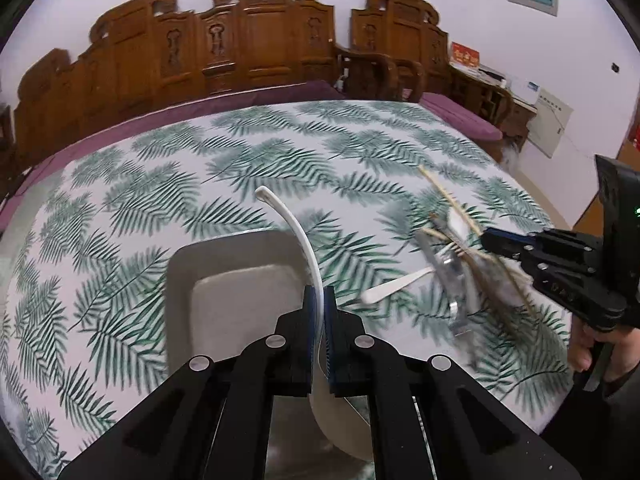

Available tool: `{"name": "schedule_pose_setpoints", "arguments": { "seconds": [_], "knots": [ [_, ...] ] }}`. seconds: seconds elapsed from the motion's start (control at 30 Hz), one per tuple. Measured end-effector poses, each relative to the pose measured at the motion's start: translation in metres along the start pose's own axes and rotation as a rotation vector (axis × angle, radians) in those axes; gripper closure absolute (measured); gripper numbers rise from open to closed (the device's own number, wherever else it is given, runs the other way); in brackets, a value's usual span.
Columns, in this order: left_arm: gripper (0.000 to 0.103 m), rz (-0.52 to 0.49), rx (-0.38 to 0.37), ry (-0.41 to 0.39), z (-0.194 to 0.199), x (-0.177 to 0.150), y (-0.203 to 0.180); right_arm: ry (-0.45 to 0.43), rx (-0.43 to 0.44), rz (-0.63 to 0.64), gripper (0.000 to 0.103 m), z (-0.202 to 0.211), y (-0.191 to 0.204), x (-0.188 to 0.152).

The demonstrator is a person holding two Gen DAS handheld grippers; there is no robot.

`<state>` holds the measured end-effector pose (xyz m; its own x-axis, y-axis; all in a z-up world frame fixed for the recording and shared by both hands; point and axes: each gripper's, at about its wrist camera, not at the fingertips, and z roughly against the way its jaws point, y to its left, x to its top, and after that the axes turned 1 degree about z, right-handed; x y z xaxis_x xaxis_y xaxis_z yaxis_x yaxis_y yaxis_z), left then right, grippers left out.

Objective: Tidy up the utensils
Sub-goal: 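Carry the white spoon into the grey tray and open the left gripper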

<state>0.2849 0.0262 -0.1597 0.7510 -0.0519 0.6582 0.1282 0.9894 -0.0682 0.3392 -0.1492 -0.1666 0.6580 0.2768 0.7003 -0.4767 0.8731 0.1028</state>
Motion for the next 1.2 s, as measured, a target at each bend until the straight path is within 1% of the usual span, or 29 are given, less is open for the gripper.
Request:
{"name": "schedule_pose_setpoints", "arguments": {
  "seconds": [0.23,0.53,0.6,0.77,0.83,0.93,1.0,1.03,1.07,1.17,1.2],
  "knots": [
    [0.100,0.065,0.013,0.044,-0.013,-0.015,0.036,0.018,-0.005,0.009,0.097,-0.007,0.006,-0.004],
    [0.099,0.078,0.047,0.102,-0.029,-0.027,0.052,0.024,0.002,0.009,0.097,-0.008,0.013,-0.007],
    [0.099,0.084,0.047,0.098,-0.028,-0.027,0.054,0.023,0.004,0.014,0.097,-0.007,0.017,-0.007],
    [0.087,0.101,0.051,0.074,-0.019,-0.024,0.059,0.022,0.009,0.027,0.097,-0.005,0.028,-0.009],
    [0.078,0.108,0.057,0.054,-0.012,-0.023,0.062,0.020,0.013,0.030,0.097,-0.003,0.033,-0.009],
    [0.074,0.117,0.062,0.022,0.000,-0.020,0.067,0.008,0.035,0.021,0.097,0.002,0.042,-0.004],
    [0.064,0.131,0.063,0.002,0.007,-0.019,0.072,0.001,0.057,0.016,0.097,0.005,0.050,0.001],
    [0.061,0.136,0.063,-0.005,0.010,-0.018,0.074,0.000,0.066,0.015,0.097,0.006,0.054,0.003],
    [0.061,0.140,0.062,-0.011,0.013,-0.017,0.076,-0.002,0.080,0.012,0.097,0.006,0.061,0.006],
    [0.042,0.149,0.061,-0.030,0.021,-0.016,0.082,-0.002,0.113,0.005,0.097,0.004,0.077,0.012],
    [0.039,0.155,0.065,-0.039,0.024,-0.015,0.085,-0.001,0.133,-0.003,0.097,0.002,0.083,0.015]
  ]
}}
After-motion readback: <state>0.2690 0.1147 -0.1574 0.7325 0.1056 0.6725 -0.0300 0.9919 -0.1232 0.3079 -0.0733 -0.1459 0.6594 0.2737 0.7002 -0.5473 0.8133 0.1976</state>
